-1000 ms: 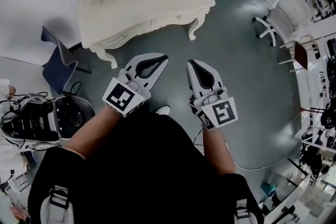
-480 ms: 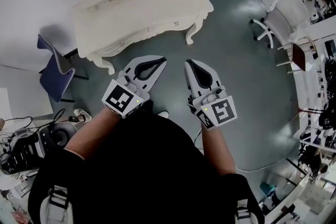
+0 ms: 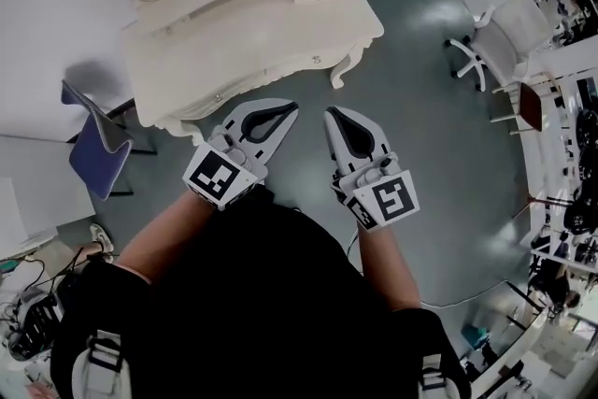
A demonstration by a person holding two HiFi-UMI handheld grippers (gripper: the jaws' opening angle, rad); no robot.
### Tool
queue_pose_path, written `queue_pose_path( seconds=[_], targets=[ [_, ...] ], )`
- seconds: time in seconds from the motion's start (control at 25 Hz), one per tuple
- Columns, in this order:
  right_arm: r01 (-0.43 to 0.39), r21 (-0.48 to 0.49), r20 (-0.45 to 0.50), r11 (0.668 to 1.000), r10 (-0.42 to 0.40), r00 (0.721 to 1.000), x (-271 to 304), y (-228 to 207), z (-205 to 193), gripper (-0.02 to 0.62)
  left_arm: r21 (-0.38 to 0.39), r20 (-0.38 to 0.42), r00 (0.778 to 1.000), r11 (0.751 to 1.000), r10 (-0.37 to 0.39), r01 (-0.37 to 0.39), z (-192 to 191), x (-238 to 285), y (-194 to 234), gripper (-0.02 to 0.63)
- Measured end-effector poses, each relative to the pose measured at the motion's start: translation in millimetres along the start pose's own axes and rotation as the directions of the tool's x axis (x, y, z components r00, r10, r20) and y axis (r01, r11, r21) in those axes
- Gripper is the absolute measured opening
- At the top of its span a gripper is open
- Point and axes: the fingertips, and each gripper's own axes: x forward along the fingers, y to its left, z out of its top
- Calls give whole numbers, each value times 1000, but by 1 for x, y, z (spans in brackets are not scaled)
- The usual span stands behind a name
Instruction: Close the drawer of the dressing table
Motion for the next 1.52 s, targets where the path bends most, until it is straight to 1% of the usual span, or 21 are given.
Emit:
queue_pose_path(
  seconds=[0.52, 0.68, 0.84, 1.04, 1.2, 1.52],
  targets=[
    [33, 1, -13, 999, -33, 999, 80, -17, 2, 3, -7, 3, 999, 999, -36, 36, -1, 10, 82, -5],
    [51, 10, -16, 999, -50, 999, 97, -17, 0, 3, -13, 3, 998, 998, -55, 55, -3, 10, 99, -5],
    [60, 14, -20, 998, -59, 998, 109, -23, -4, 3, -32, -17, 999, 999, -30, 30, -7, 14, 119, -5],
    [67, 17, -31, 998, -66, 997, 115, -41, -7, 3, -39, 3, 999, 998, -51, 51, -14, 27, 125, -5],
    [49, 21, -25, 999, -48, 999, 125, -63, -6, 3, -29, 0, 1000, 999, -28, 28, -15, 45, 136, -6],
    [-31, 8, -16, 999, 32, 999, 152, -118, 5, 3, -1, -2, 1000, 1000, 30, -30, -3, 96, 162, -5]
  ],
)
